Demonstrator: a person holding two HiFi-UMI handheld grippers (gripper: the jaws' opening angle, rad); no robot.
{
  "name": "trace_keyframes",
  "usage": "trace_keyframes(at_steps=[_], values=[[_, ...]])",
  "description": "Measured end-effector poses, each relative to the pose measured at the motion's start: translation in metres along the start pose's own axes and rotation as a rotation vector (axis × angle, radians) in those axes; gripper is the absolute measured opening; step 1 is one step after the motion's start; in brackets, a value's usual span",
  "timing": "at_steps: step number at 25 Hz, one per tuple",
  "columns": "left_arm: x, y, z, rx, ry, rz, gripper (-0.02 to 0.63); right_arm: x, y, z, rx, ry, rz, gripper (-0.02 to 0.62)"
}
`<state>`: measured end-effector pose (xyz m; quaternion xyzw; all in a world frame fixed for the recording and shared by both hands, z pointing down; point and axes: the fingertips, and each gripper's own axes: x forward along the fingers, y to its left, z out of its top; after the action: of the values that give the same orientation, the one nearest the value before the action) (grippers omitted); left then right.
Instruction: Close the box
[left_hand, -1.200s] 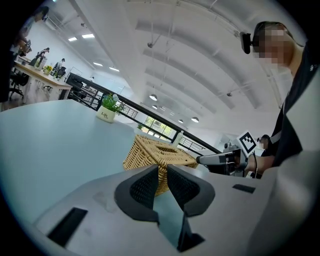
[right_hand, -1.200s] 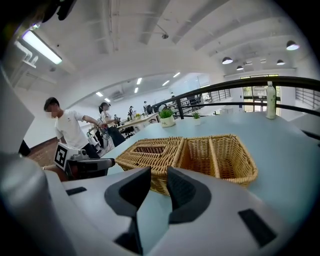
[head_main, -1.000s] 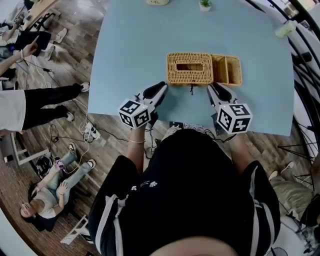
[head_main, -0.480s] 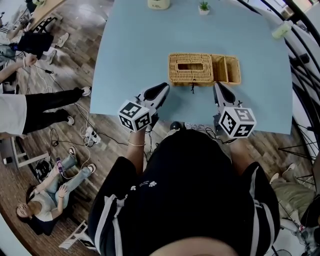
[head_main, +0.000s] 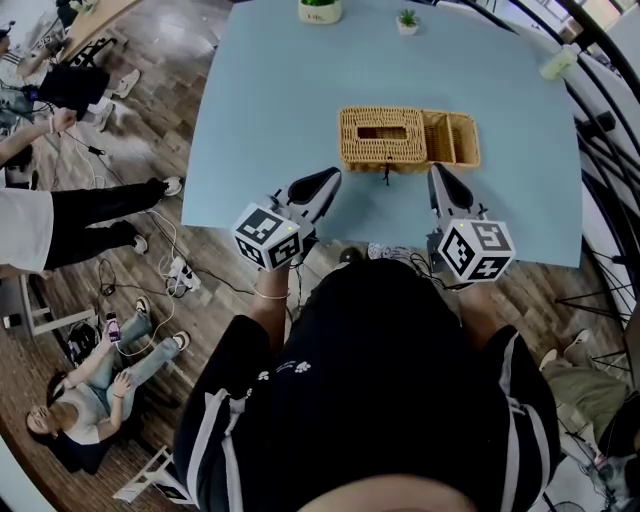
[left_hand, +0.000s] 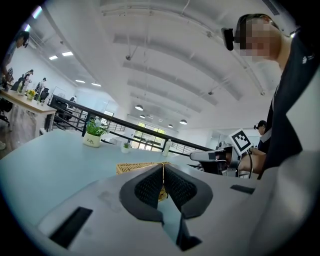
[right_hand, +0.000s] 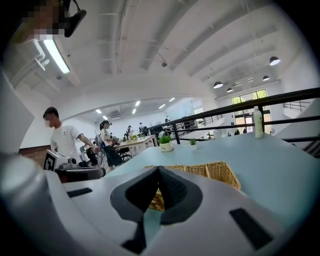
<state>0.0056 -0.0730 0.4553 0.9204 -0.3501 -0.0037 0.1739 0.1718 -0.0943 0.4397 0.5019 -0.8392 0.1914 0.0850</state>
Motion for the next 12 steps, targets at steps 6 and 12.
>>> trace_keyframes(at_steps=[6,12], values=[[0.0003,-0.0061,0.0031,-0.002,-0.011,-0.004,0.020,-0.0008,0.0024,0.0017,-0.031,0.004,0.000,0.000],[-0.0026,-0.0074,-0.0054,-0.002,-0.007,0.004,0.020,-0.0011,0.0042,-0.0042,-0.023,0.006,0.006,0.000]])
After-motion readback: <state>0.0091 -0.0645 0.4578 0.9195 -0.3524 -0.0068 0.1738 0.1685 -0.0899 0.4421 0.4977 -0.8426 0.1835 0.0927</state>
